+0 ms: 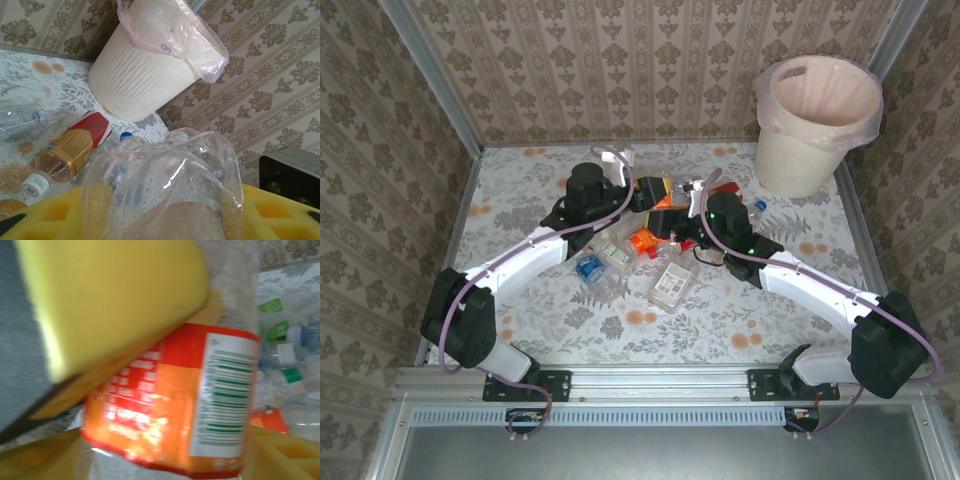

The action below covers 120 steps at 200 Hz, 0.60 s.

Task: Put the plastic bottles in the bin

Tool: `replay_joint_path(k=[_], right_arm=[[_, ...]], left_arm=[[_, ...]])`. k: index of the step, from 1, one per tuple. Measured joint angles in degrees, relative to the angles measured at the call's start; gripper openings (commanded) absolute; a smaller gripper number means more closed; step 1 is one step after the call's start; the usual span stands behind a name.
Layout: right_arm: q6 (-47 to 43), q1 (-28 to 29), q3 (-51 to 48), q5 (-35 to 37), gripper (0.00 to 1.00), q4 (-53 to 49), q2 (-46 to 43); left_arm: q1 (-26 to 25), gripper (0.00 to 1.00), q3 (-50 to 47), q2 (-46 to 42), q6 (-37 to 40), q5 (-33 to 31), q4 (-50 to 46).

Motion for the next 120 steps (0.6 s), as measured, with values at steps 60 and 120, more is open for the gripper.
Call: replay_joint_path(k=[60,120], right_arm=[[-2.3,-0.6,0.9,-0.8,0.48,-1.7,-0.1],[-4.3,-6.3,0.9,-0.4,0.47,-7.2,-2.2]], left_arm=[[0.0,0.56,0.0,0.2,-0.4,0.0,0.5],[1.0,1.00,1.0,-3.7,1.2,-1.1,-5.7]])
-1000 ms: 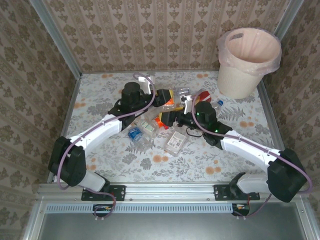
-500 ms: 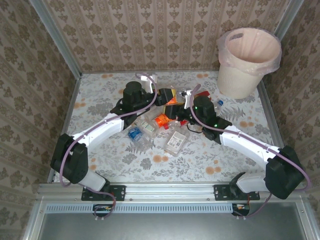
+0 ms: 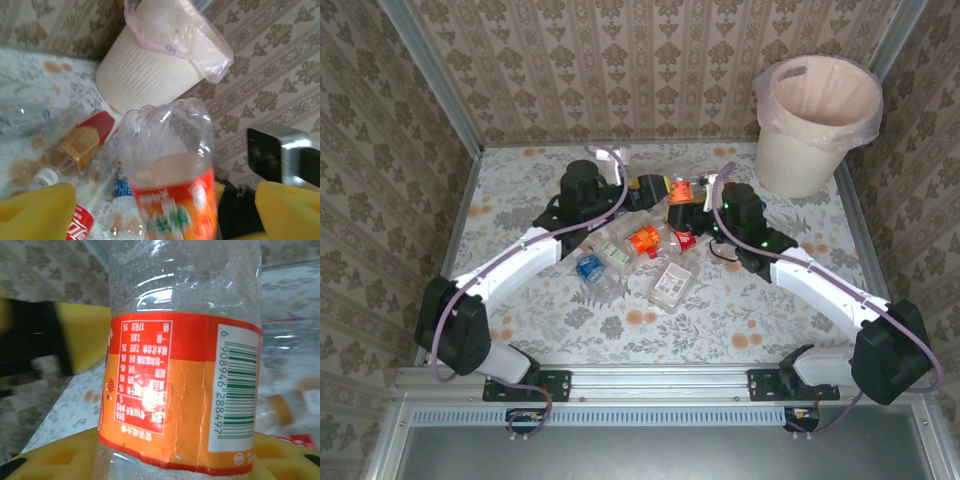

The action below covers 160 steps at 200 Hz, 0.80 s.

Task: Put the plastic bottles in the bin

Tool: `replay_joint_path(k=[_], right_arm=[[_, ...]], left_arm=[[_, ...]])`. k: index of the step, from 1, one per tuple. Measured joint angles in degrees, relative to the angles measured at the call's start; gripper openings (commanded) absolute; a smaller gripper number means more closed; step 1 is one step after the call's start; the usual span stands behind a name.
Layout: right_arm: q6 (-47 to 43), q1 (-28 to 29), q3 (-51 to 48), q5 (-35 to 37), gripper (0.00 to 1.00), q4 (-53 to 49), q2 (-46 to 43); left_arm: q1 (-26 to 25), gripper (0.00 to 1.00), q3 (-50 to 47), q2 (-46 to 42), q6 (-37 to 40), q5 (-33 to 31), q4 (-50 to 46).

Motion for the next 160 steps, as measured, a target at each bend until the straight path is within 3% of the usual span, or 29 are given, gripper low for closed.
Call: replay_joint_path(k=[45,85,120,160], right_arm=[[-1.7,-5.2,0.0,1.3,0.47,-4.0,-2.5],[-4.6,-12.9,2.9,2.3,0.47,-8.4,-2.6],[-8.0,-18.5,12.3,3.5,0.47,-10.7,1.9],[-11.9,-23.5,27.6,6.1,0.47,-13.3,11.9]], left_arm=[[3.4,1.00,-2.4,-11.5,0.6,-6.2,-1.6],[3.8,1.00,-4.2,-17.9,2.5,-21.4,-11.4],[5.7,1.00,-7.7,-20.0,2.3,-32.9,-19.9],[9.2,1.00,-12.2,-20.7,0.7,-37.7,-24.4]])
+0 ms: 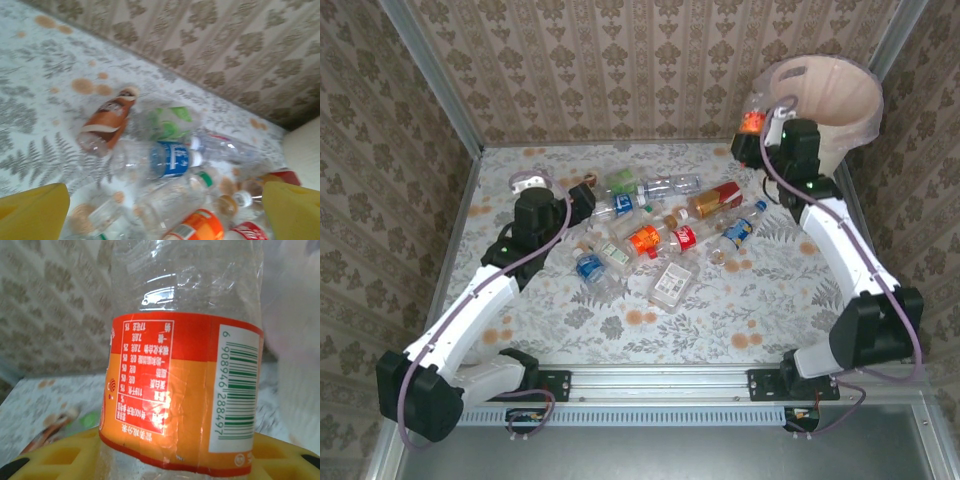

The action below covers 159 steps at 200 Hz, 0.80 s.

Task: Put the plastic bottles in the bin

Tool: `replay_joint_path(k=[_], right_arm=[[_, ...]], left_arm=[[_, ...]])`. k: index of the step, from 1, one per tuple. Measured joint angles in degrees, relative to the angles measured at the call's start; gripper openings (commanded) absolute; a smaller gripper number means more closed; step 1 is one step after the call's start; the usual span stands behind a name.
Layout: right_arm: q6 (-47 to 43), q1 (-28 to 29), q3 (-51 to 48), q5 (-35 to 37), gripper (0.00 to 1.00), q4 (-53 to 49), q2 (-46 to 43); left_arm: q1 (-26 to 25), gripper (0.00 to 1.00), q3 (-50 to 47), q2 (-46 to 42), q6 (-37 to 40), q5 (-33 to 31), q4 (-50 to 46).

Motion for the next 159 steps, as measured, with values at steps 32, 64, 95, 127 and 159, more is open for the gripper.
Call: replay_joint_path(k=[32,64,95,127,159], right_arm=[[-2.0,-3.7,15.0,3.6,0.47,-2.8,9.4],[-3.2,-6.2,28.3,7.4,0.47,-6.7,18.0],[-3.6,-8.1,40.5,12.2,0.48,-11.3,26.1],[-5.2,-10.2,51.3,15.5,0.48,-17.7,33.9],[-6.4,-12.1,56.7,14.3,0.50,-24.9,38.6]], left_arm=[[2.3,1.00,-1.9,0.0,-0.6,-1.2,-1.6],[2.9,1.00,-2.7,0.0,-1.1,-1.3,-1.6],[3.4,1.00,-3.2,0.0,-1.5,-1.3,-1.6],[3.8,1.00,-3.2,0.0,-1.6,-1.3,-1.7],[4.1,1.00,-4.2,-0.2,-2.3,-1.5,-1.6]])
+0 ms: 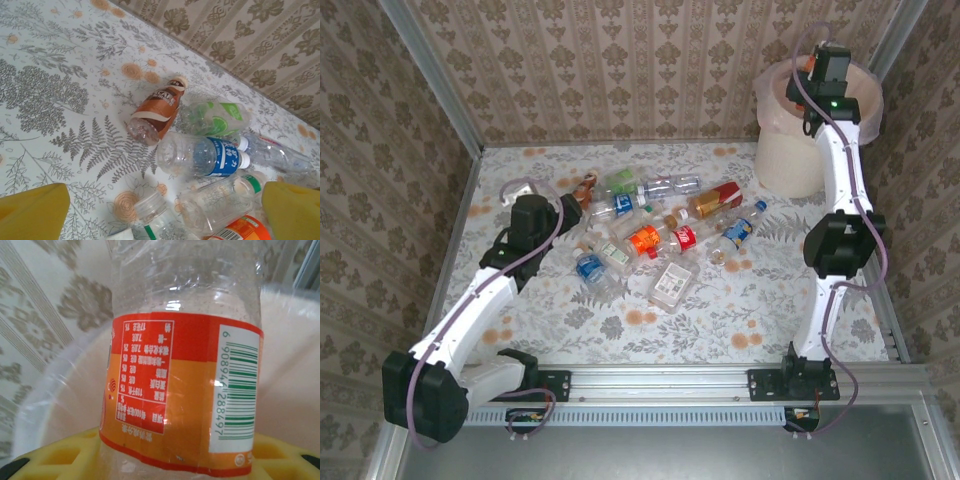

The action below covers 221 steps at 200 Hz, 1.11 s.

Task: Put the plastic bottles in the bin

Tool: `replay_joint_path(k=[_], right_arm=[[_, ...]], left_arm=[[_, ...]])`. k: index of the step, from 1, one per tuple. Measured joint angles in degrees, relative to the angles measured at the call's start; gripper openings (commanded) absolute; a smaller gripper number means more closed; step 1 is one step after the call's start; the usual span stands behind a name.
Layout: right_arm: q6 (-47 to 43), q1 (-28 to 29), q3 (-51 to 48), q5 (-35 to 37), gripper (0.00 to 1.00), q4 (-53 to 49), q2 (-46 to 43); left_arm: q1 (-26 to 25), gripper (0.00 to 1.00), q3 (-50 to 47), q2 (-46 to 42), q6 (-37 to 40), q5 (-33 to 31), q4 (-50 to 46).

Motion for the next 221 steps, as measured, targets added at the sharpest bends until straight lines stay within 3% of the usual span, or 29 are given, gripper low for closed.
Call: replay_joint_path(k=[61,142,221], right_arm=[[-4.0,-1.6,7.5,-10.8,0.52,-11.0,4.4],[-6.3,-1.7,8.6,-25.0,0.53,-19.1,4.4],[-7.0,-1.9,8.6,-31.2,0.55,-21.2,4.4]], left_arm=[[1.2,1.00,-3.1,-0.6,-1.1,-0.8,-0.3],[1.5,1.00,-3.1,0.7,-1.2,-0.8,-0.3],[1.5,1.00,-3.1,0.9,-1.2,-0.8,-0.3]])
